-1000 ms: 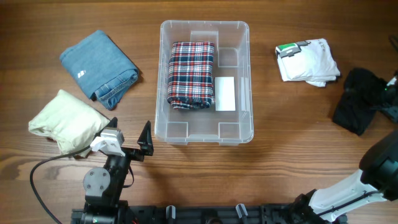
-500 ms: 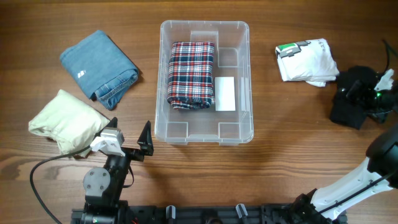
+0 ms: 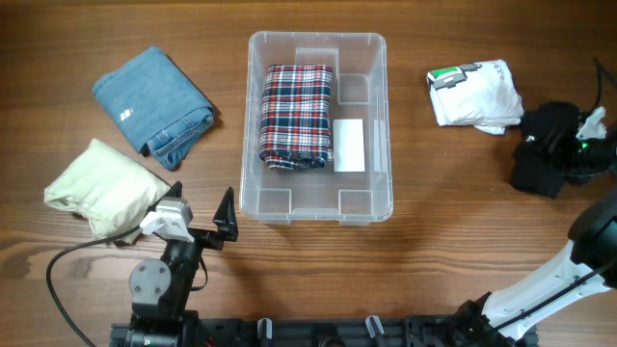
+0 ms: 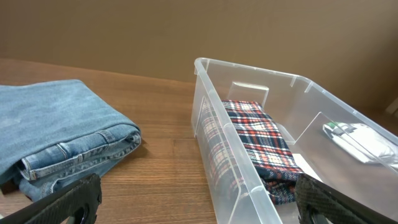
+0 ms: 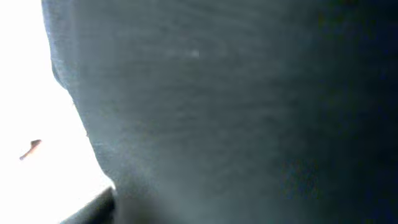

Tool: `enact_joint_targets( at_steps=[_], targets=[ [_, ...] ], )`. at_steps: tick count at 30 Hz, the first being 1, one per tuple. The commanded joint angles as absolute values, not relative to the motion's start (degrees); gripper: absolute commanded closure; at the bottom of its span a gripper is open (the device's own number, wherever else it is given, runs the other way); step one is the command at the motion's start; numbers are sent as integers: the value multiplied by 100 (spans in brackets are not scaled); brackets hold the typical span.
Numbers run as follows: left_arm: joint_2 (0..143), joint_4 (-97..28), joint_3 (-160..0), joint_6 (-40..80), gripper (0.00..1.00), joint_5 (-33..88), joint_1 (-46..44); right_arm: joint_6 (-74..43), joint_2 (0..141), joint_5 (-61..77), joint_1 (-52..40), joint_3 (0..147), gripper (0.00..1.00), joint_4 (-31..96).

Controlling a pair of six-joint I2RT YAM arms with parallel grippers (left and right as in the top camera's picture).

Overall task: Pack container
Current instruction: 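Move the right gripper to the black garment and grasp it, then carry the black garment with the right gripper into the bin beside the plaid shirt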

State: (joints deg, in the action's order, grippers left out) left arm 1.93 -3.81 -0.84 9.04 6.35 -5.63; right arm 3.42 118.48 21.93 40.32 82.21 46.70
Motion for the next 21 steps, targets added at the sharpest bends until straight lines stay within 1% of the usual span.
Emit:
enact_joint_targets(
  at_steps=[1, 3, 6, 11, 13, 15, 18, 21],
  targets=[
    [189, -366, -36, 810, 0, 681, -589, 86, 12070, 2134, 4010, 8659, 63, 4991],
    [189, -366, -36, 810, 0, 681, -589, 86, 12027, 2390, 4010, 8860, 64, 5151],
    [189, -366, -36, 810, 0, 681, -589, 84, 11907, 3033, 4010, 9122, 79, 5325],
    [189, -366, -36, 810, 0, 681, -589, -213, 11452, 4788, 3997, 9553, 85, 5489],
    [189, -366, -36, 810, 0, 681, -589, -314, 11083, 5647, 3957, 9570, 86, 5433],
    [189, -366, -36, 810, 0, 681, -589, -513, 10694, 5975, 3865, 9570, 86, 5413],
    [189, -366, -36, 810, 0, 681, -589, -672, 10016, 6010, 3546, 9570, 85, 5463],
    [189, -366, -36, 810, 0, 681, -589, -827, 9349, 5819, 2867, 9570, 83, 5426]
  ],
)
